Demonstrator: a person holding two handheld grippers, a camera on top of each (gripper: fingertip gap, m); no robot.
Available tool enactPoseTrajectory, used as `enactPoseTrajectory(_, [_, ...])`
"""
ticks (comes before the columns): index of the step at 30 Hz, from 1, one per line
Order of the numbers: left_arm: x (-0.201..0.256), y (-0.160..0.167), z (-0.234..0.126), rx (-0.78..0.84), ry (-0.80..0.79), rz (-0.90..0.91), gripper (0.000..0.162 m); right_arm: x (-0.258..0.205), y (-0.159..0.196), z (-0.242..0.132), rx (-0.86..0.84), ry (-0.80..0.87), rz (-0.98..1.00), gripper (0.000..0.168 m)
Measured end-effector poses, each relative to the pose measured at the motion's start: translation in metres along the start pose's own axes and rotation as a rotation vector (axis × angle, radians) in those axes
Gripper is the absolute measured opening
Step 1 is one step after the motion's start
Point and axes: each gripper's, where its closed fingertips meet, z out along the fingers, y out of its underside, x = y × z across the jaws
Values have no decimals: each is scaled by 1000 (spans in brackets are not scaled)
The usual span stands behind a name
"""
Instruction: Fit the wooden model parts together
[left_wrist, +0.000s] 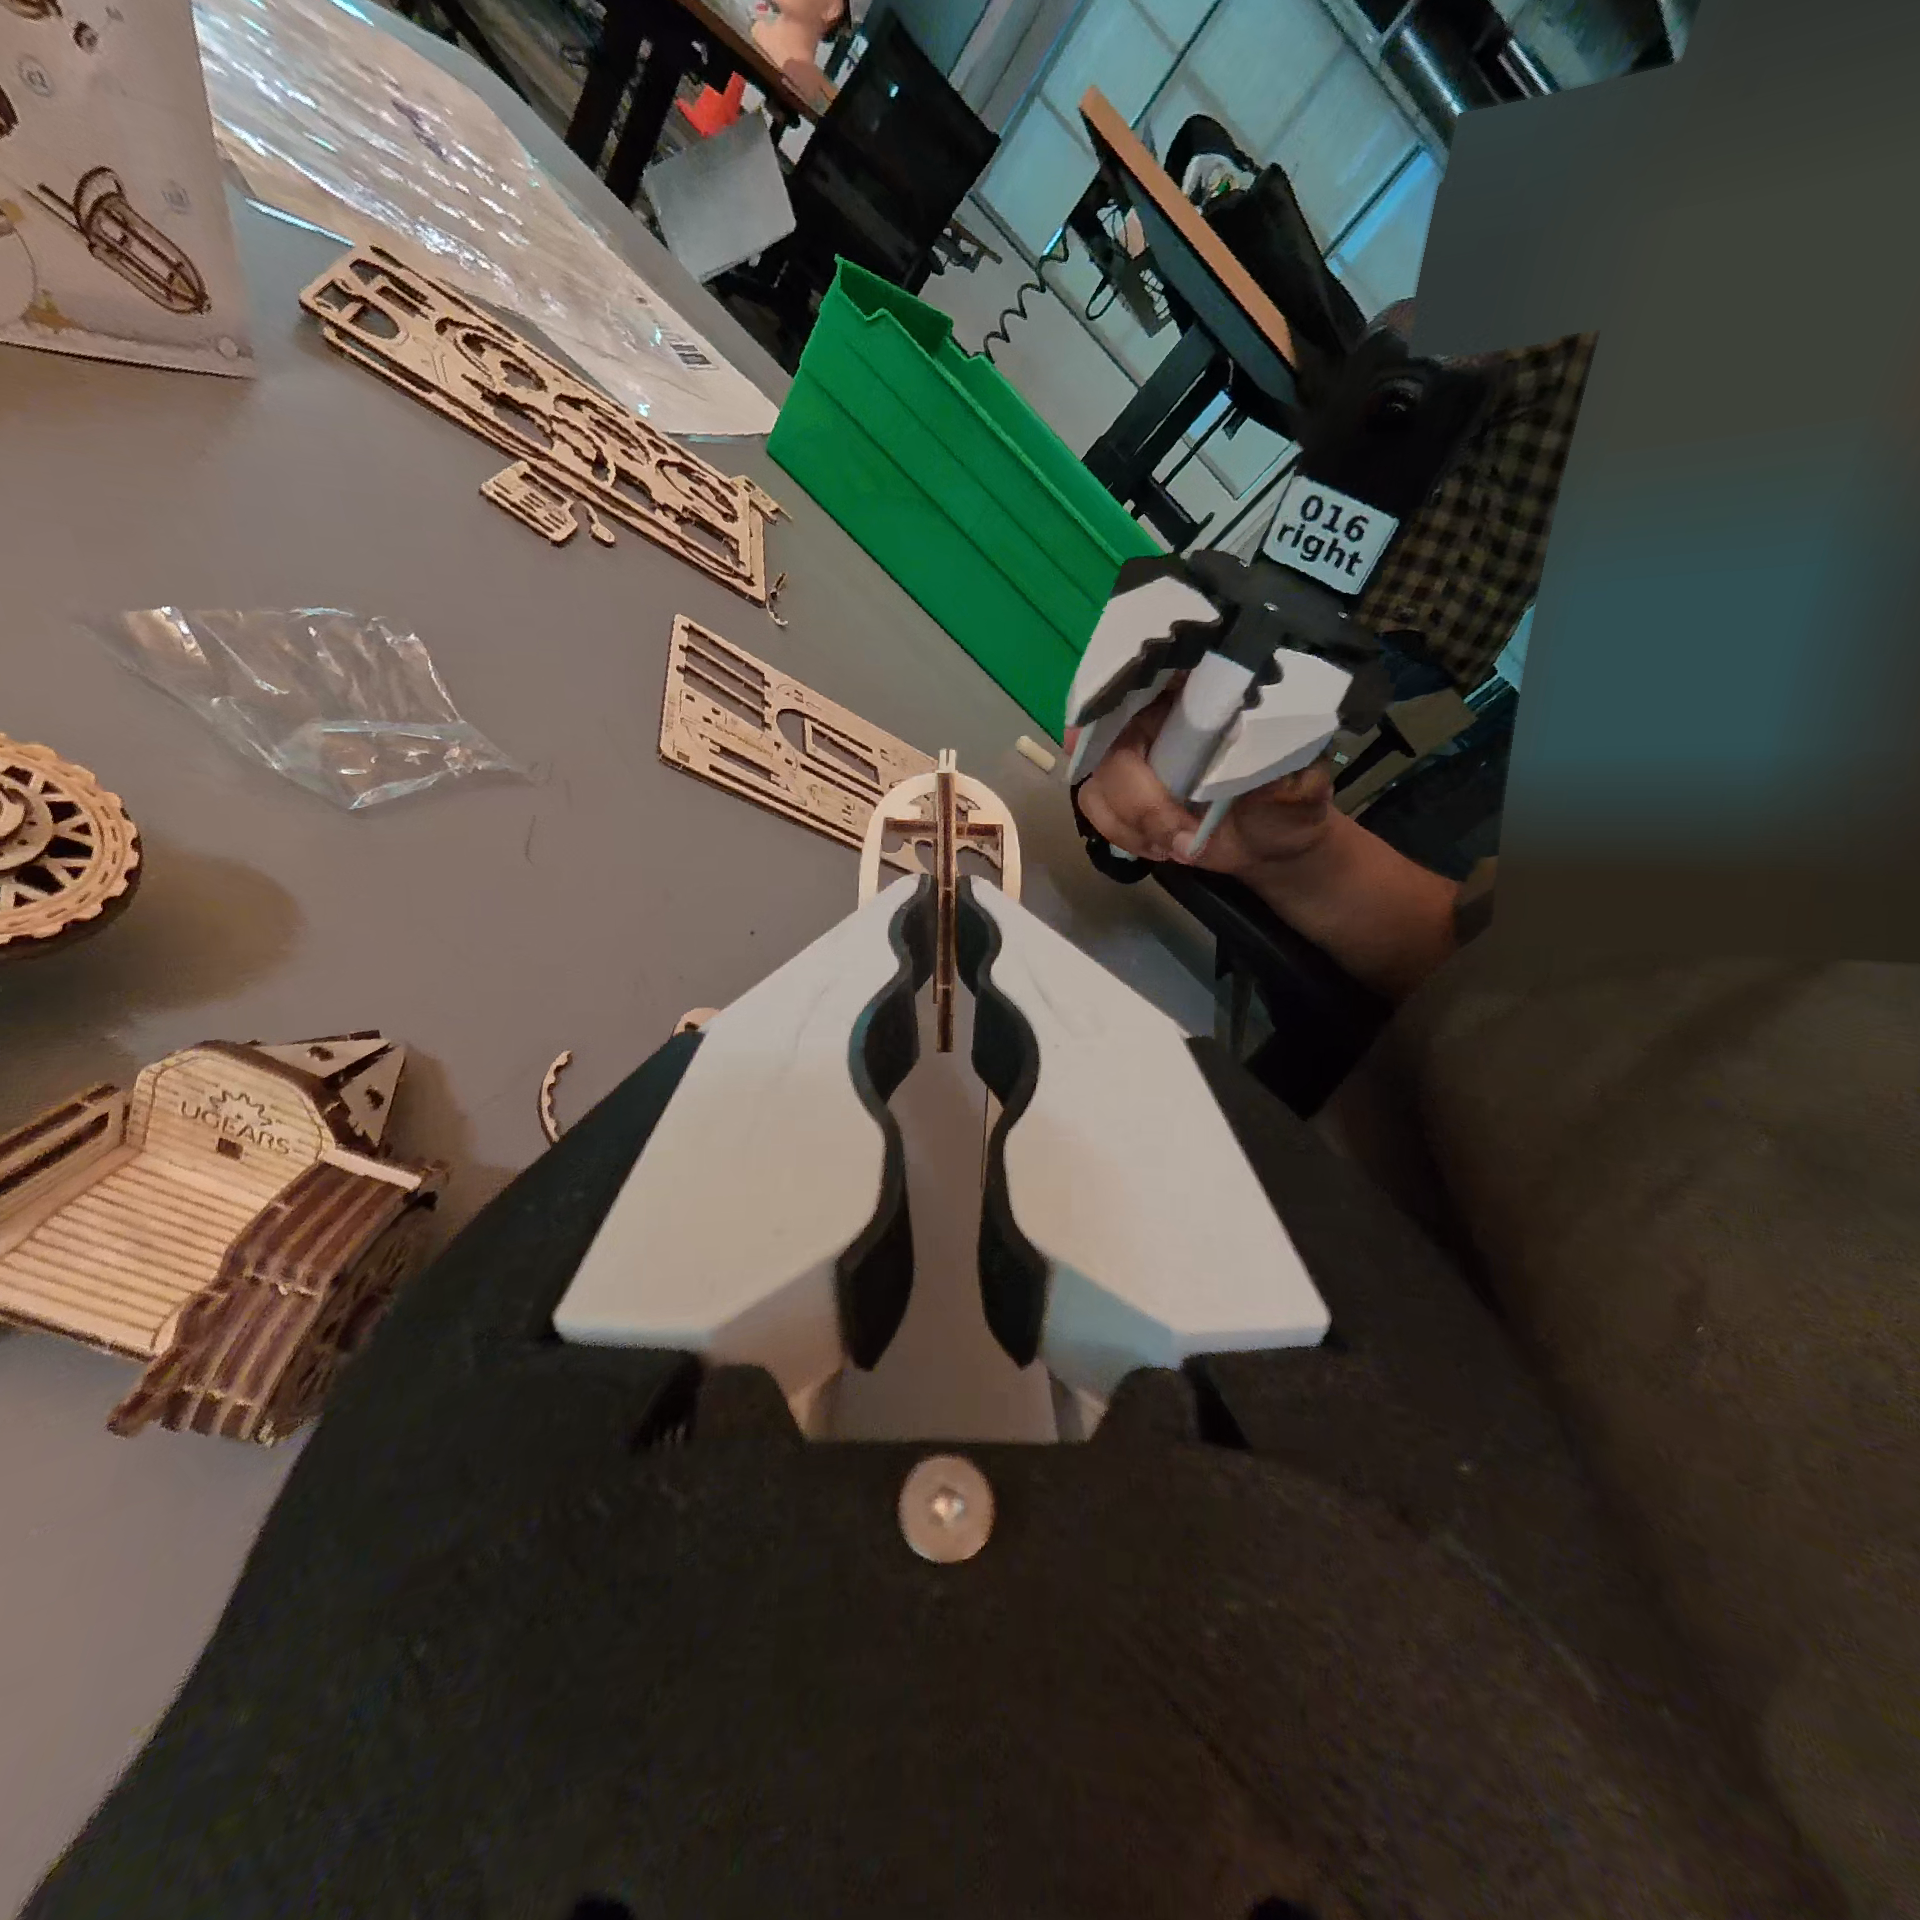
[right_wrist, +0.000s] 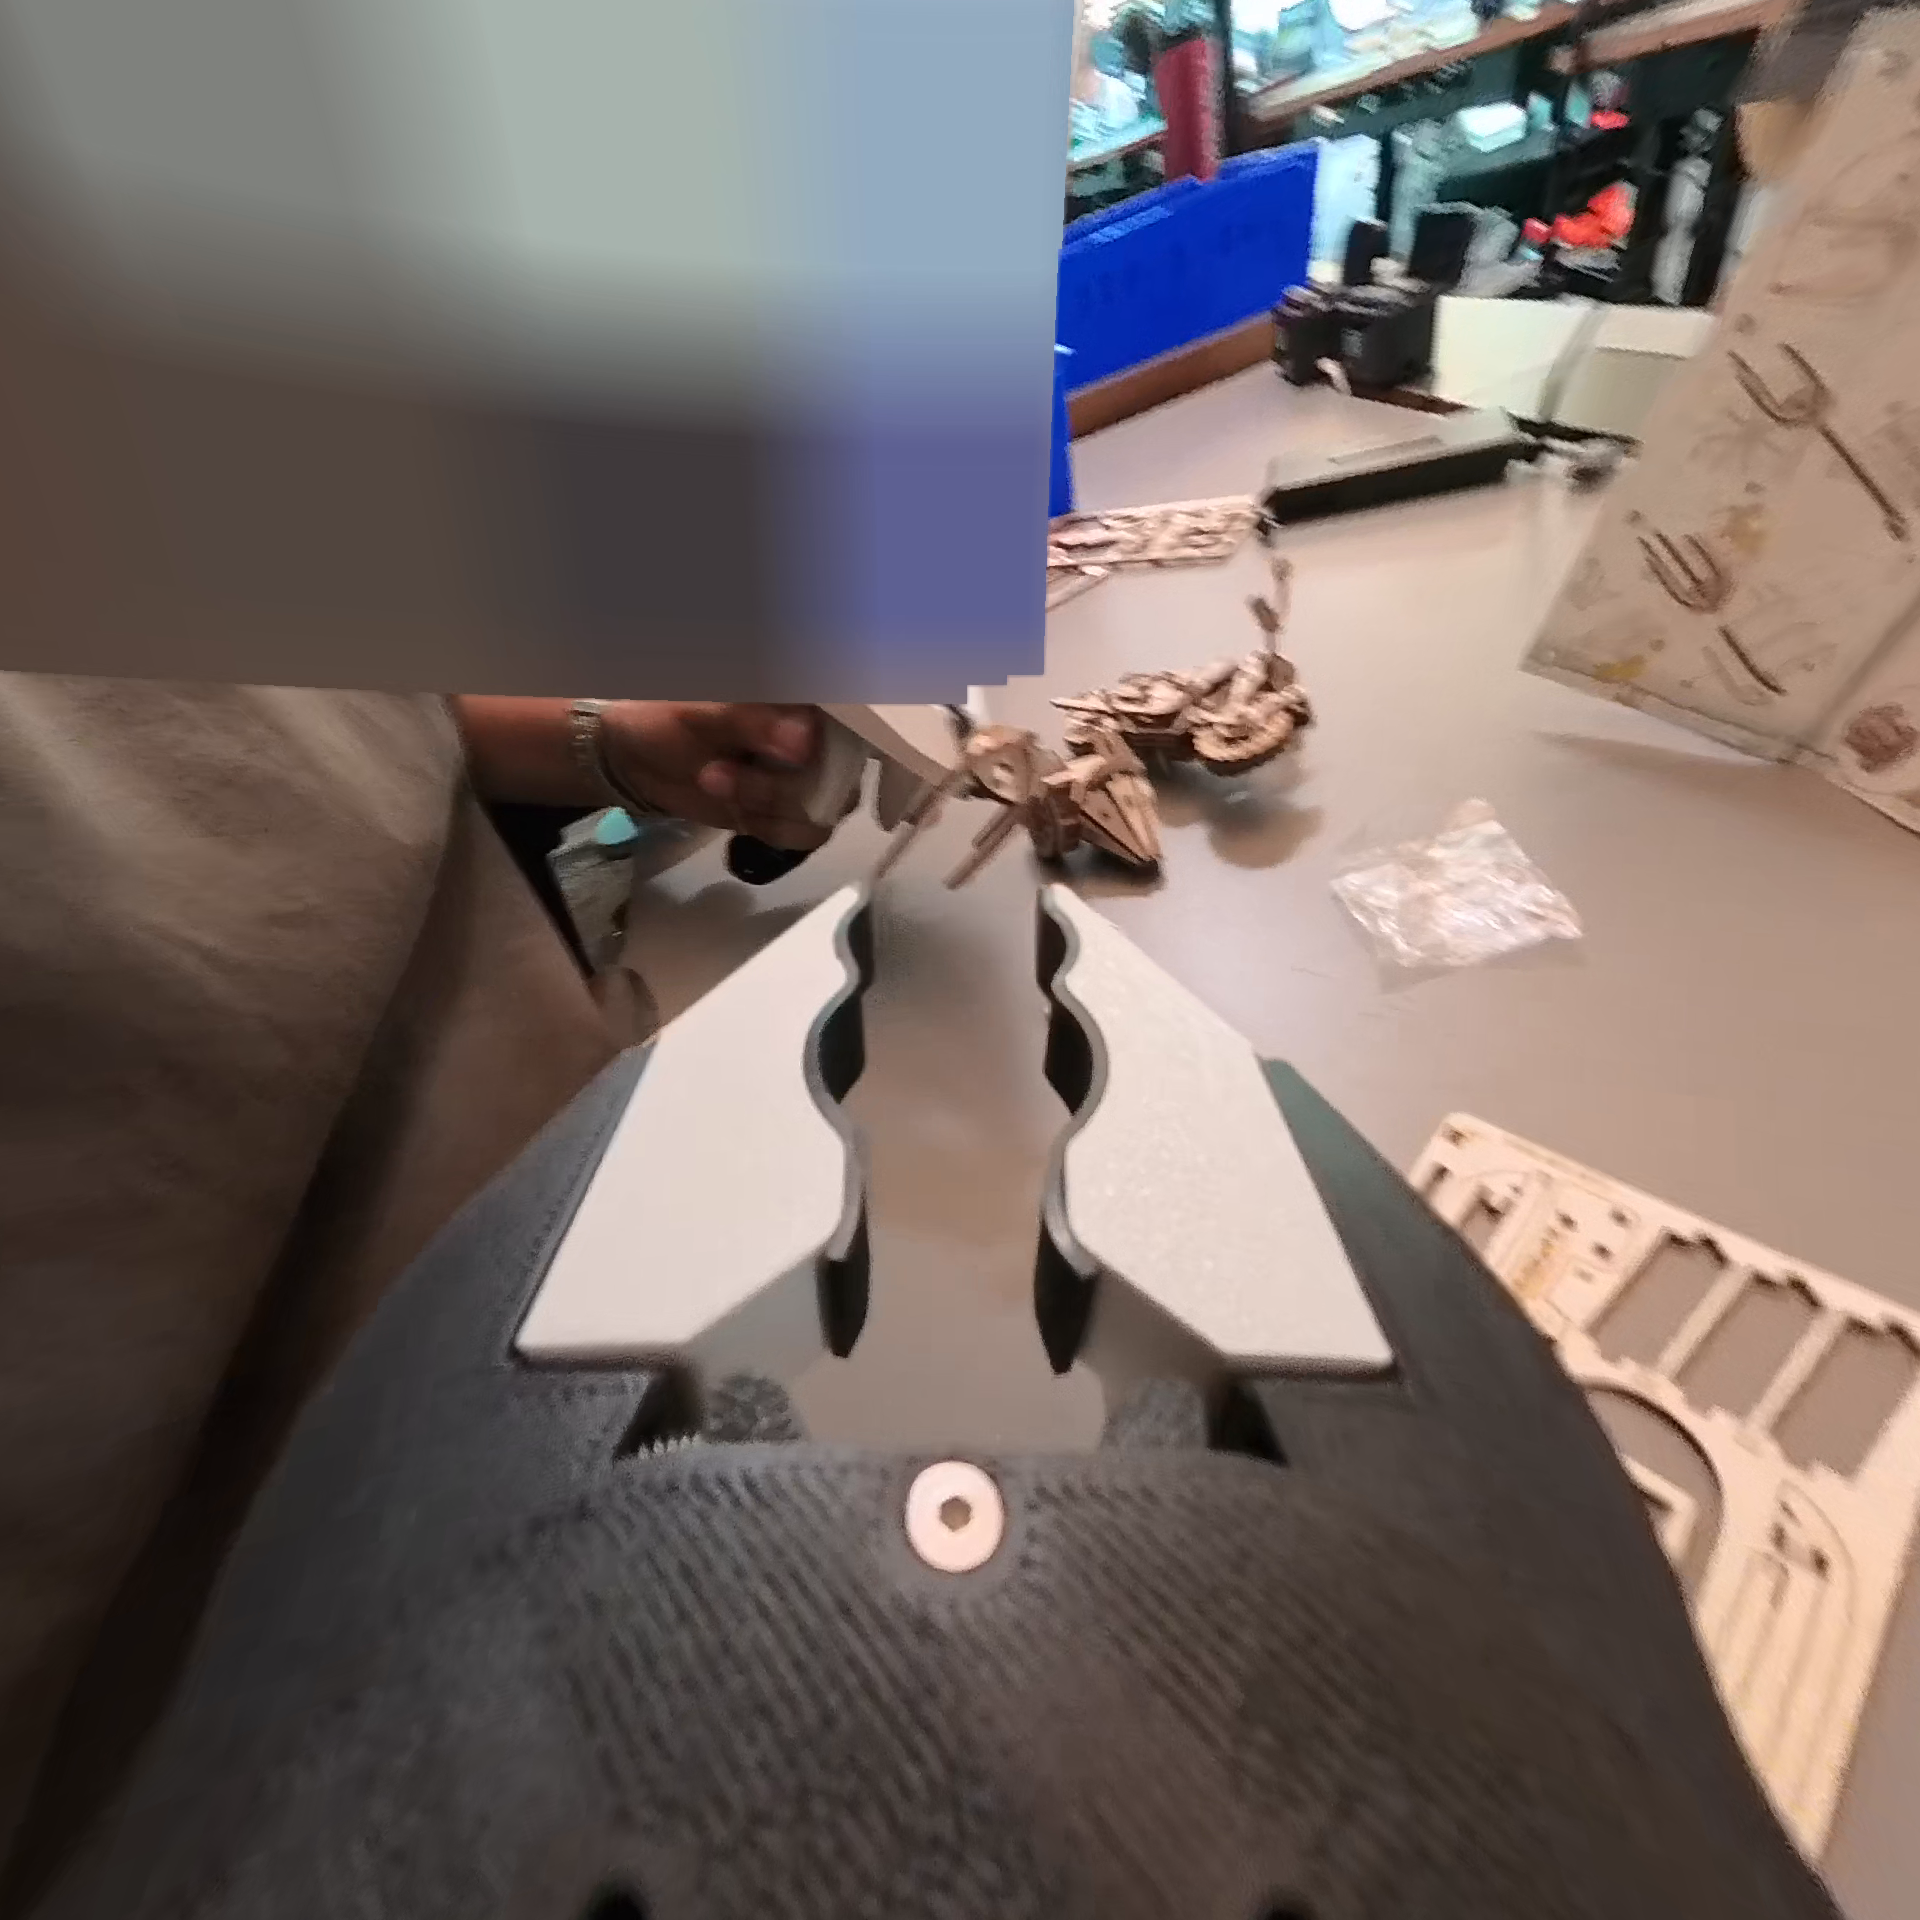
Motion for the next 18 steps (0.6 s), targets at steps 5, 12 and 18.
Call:
enactPoseTrajectory(5, [0, 1, 1, -6, 3, -4, 2, -48, -7, 1, 32, -204, -144, 36])
enactPoseTrajectory(12, [1, 2, 2, -8, 12, -8, 2, -67, 6, 6, -31, -279, -224, 36])
enactPoseTrajectory(18, [3, 2, 1, -9, 18, -8, 2, -71, 0, 2, 3, -297, -226, 36])
